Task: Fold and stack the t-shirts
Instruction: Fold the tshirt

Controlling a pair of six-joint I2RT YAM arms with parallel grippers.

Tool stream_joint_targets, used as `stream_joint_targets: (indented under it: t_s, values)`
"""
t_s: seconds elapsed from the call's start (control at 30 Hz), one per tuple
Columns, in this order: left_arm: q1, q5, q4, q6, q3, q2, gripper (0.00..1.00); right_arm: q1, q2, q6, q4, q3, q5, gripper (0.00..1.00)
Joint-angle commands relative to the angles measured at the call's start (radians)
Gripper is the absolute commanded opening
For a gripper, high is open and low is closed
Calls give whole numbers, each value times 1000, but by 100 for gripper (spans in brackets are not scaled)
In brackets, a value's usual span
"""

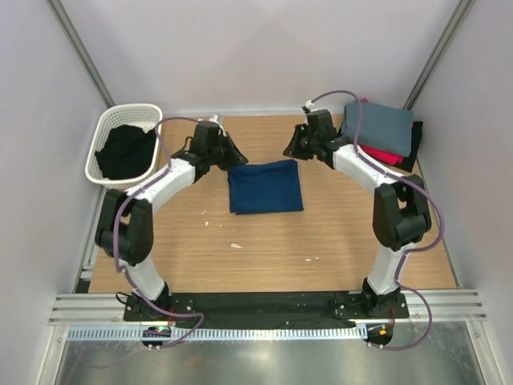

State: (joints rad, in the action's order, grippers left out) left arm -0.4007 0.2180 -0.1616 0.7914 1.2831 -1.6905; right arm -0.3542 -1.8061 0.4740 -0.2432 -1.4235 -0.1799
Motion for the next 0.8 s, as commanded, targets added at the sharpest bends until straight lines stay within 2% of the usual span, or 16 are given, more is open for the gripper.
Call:
stream_joint_targets:
  t_s: [0.0, 0.33, 0.53, 0.77]
  values:
    - [11, 31, 68, 48, 7, -101, 0, 3, -82, 5, 25, 6, 17, 1]
    - [39, -2, 44, -3, 173, -362, 0, 24, -274, -6, 39, -136, 77, 2]
    - [66, -8, 5, 11, 263, -461, 0, 50, -373, 5, 38, -210, 74, 3]
    - [100, 15, -16, 35, 328, -524, 0, 67, -415, 17, 36, -249, 62, 7]
